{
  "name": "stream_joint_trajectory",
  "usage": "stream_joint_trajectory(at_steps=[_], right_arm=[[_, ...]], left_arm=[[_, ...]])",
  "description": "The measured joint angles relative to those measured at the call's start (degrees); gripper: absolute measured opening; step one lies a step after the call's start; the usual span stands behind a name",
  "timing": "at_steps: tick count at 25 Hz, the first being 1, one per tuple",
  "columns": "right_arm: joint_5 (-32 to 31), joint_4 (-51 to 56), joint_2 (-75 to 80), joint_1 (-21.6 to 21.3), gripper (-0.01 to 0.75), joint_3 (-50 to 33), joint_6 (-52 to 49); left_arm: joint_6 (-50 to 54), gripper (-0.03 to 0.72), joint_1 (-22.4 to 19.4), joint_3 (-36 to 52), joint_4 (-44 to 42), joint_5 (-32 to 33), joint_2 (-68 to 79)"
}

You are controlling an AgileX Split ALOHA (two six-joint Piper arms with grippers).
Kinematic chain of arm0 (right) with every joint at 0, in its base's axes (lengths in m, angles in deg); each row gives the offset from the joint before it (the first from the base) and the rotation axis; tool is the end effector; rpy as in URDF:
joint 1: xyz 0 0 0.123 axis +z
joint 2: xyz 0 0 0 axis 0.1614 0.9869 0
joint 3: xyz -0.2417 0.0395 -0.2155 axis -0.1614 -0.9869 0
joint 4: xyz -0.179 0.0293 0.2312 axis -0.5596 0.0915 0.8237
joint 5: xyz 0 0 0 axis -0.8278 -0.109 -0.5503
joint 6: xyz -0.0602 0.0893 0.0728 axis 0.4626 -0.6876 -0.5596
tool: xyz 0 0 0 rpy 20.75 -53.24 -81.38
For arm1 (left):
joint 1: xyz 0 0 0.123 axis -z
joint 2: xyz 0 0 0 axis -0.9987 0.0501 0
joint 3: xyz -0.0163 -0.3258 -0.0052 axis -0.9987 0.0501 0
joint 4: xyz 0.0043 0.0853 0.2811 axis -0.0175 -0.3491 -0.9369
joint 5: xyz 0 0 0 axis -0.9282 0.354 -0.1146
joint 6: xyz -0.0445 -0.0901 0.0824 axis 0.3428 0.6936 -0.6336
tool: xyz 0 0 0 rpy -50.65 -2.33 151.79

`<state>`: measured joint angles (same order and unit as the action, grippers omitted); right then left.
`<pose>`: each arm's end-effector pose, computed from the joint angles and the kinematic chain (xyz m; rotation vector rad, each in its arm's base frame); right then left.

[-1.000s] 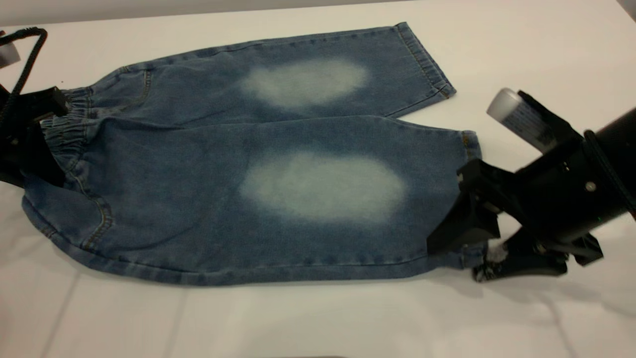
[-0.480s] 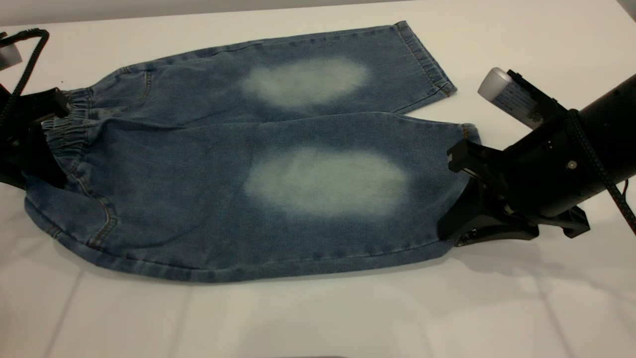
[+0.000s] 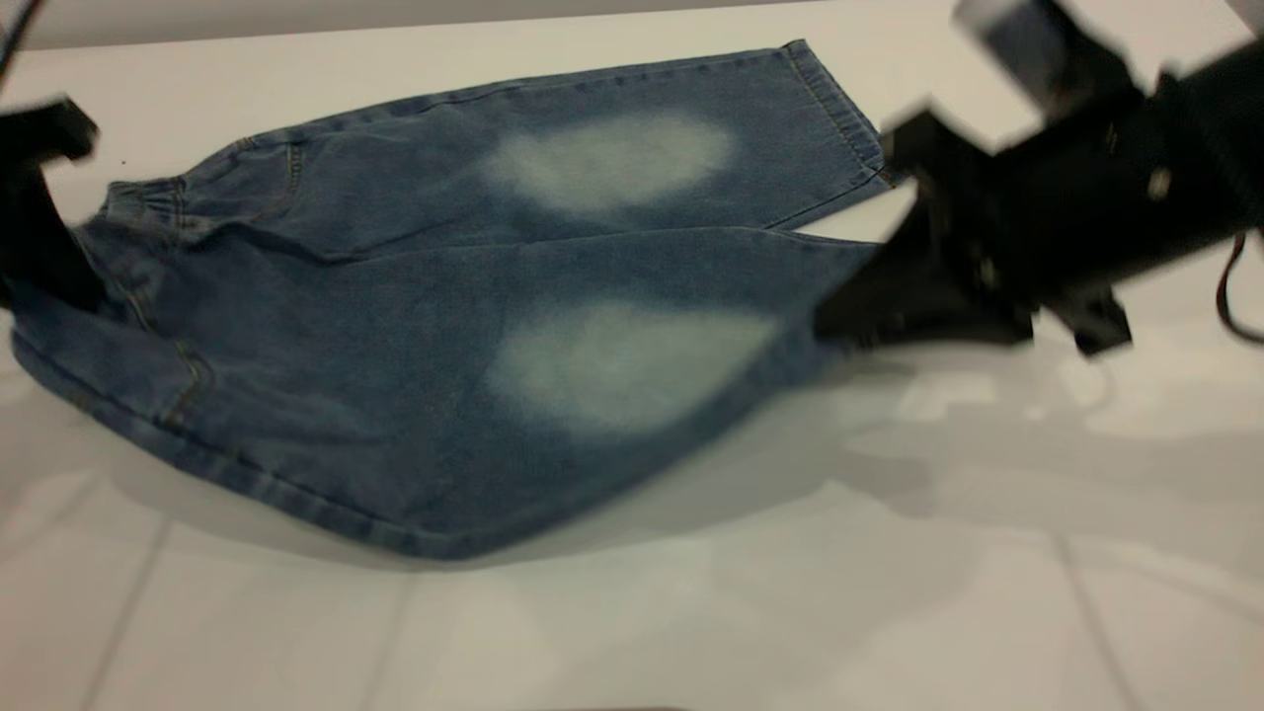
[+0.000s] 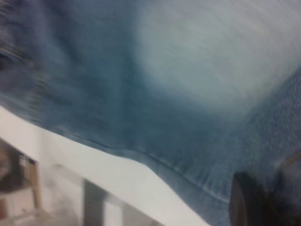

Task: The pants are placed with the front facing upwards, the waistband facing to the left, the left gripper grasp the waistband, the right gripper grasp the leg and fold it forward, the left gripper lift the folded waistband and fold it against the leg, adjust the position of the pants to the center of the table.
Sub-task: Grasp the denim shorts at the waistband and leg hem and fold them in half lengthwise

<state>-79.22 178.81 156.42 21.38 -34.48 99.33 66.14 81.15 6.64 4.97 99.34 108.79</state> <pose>0.3046 0.1500 0.0745 0.2133 2.6204 1.1810 0.3548 0.0107 0.1138 -0.3265 2.8216 -0.2995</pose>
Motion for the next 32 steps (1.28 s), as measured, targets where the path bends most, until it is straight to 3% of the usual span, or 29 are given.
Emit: stream_joint_trajectory(at_steps=[9,17,22,26,32], right_arm=[[-2.3,0.2,-4.0,0.0,0.027,9.9,-8.5],[9.6,0.3,-1.0,0.0,0.027,22.2,-13.2],[12.1,0.3,7.2,-0.1,0.027,28.3,-18.2],[11.9,0.3,11.2,-0.1,0.027,32.0,-21.1],[5.3,-1.5,8.5,-0.2,0.027,32.5,-21.9]], left_arm=[[0.9,0.098,0.1,0.2,5.8,0.2,-9.0],[0.9,0.098,0.1,0.6,20.8,-11.9,-10.0],[1.0,0.098,0.1,0.6,29.4,-19.0,-8.5],[0.9,0.098,0.1,0.6,34.8,-19.9,-5.8],[-7.3,0.098,0.1,0.6,36.0,-15.6,-5.4]])
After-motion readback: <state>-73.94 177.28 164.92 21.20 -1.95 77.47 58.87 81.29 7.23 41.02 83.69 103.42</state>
